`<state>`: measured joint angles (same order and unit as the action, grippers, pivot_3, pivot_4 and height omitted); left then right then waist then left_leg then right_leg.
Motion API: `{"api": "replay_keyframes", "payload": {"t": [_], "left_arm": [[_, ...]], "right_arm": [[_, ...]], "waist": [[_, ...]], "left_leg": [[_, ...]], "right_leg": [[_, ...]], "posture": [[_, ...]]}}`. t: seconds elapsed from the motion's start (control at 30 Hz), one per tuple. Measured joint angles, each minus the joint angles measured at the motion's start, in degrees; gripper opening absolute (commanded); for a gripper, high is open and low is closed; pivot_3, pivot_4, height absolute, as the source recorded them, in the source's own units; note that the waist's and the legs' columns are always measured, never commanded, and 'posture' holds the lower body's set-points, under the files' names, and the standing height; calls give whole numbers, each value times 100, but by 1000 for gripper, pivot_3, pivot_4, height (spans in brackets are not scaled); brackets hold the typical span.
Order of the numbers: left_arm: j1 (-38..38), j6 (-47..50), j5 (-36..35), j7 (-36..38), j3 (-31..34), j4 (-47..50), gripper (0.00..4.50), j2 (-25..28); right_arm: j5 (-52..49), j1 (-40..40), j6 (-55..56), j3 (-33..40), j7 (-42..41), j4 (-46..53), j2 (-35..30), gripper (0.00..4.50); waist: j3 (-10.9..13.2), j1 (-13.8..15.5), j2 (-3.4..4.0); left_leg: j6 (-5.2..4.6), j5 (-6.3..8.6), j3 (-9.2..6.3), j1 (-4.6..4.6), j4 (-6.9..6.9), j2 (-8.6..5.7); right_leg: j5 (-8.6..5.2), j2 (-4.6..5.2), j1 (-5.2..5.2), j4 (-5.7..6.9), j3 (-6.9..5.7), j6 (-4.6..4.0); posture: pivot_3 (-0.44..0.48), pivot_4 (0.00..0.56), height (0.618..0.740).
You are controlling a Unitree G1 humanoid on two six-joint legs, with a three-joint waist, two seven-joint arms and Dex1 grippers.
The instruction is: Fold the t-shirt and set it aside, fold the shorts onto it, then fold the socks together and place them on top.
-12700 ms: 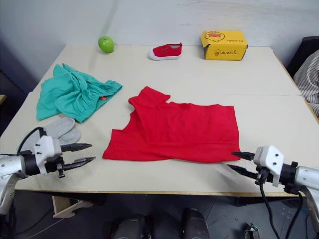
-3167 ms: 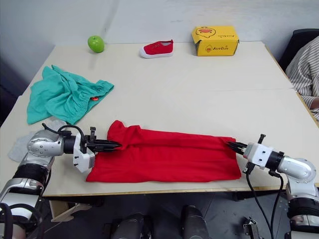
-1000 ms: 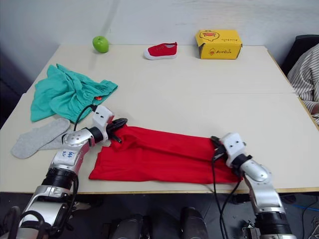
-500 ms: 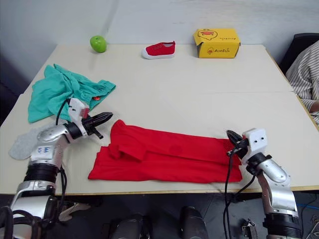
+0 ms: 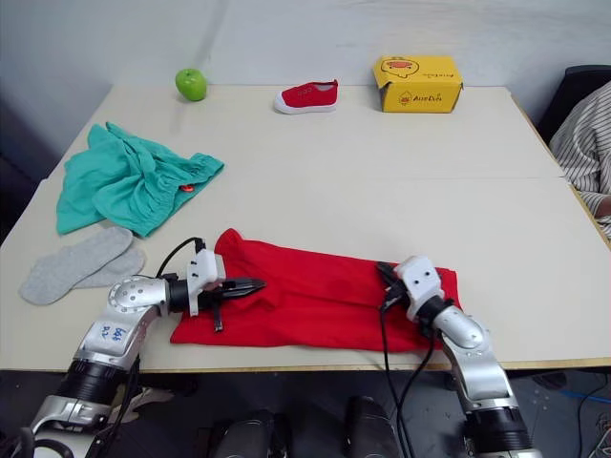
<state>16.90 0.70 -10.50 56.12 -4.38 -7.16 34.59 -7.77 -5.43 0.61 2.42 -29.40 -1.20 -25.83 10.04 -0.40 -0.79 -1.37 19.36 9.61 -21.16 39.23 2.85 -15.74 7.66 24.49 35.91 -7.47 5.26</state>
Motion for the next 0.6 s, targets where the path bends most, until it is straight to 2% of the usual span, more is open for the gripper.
{"api": "replay_keyframes", "payload": {"t": [0.23,0.43,0.57,0.6], "left_arm": [[-114,-346,-1,-36,473,-464,49,531],[305,-694,-320,405,834,-1503,49,625],[568,-457,-750,840,1052,-1505,49,674],[571,-248,-890,958,1084,-1336,214,704]], "right_arm": [[-343,121,89,899,-209,-682,-562,0],[-848,114,200,1345,-948,-1266,-897,0],[-1374,56,128,1557,-1447,-1209,-926,0],[-1531,62,7,1598,-1586,-1092,-929,168]], "waist": [[-10,-5,11],[-7,-6,14],[-7,-6,16],[-6,-6,17]], "left_leg": [[-5,3,3,11,0,1],[-5,3,5,2,0,1],[-6,3,5,-1,0,0],[-6,3,4,-2,-1,1]], "right_leg": [[-2,5,-1,-12,3,-4],[-2,3,3,-5,-1,-4],[-2,2,4,4,-1,-3],[-2,1,4,4,-1,-3]], "posture": [[0,150,740],[0,150,740],[0,150,740],[0,150,740]]}}
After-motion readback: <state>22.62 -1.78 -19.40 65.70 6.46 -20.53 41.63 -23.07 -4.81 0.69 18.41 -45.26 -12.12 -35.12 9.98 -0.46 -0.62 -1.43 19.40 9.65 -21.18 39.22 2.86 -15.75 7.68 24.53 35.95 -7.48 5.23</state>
